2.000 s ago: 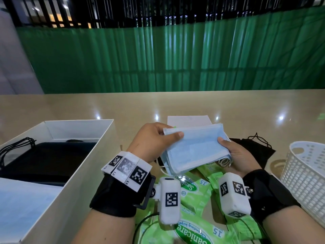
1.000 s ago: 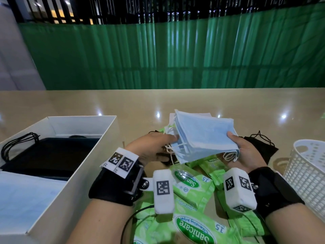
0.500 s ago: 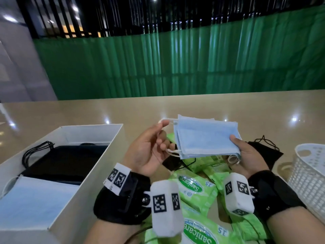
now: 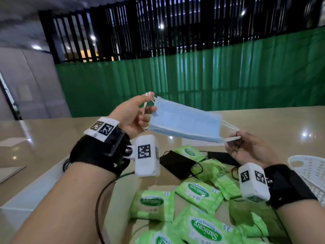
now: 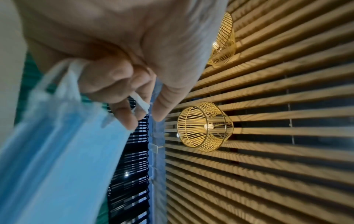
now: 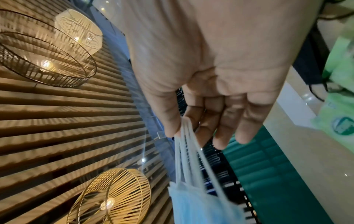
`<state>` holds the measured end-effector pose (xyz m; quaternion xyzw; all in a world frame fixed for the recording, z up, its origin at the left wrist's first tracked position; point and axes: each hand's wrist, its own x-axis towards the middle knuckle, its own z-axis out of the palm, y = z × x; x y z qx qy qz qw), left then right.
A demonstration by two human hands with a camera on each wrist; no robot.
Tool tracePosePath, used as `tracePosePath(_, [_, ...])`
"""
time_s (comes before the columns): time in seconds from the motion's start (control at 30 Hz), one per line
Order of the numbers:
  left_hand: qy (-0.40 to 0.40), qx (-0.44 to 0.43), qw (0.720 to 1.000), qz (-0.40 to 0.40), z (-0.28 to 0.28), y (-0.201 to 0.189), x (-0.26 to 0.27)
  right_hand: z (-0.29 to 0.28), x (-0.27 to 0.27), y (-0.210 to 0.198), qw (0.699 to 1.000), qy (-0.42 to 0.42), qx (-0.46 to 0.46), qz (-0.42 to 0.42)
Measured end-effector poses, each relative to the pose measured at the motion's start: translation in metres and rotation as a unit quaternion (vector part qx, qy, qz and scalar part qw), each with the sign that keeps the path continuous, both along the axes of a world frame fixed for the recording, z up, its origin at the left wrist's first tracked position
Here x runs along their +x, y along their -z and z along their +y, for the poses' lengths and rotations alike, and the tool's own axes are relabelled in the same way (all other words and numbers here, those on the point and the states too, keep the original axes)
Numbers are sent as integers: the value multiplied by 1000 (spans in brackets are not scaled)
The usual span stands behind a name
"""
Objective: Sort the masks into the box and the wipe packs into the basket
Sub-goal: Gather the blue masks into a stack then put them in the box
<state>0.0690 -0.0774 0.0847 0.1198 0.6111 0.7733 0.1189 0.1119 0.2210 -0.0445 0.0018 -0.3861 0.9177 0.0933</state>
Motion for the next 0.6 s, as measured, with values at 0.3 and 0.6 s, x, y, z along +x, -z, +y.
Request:
tracePosePath(0.3, [-91,-143,985,29,-123,-31,-20,-103,-4,-65,984,-70,157,-37])
tracePosePath(0.6, [-230,-268,935,-13,-238,-10,-32,-199,-19,-82,925,-181,332,-21])
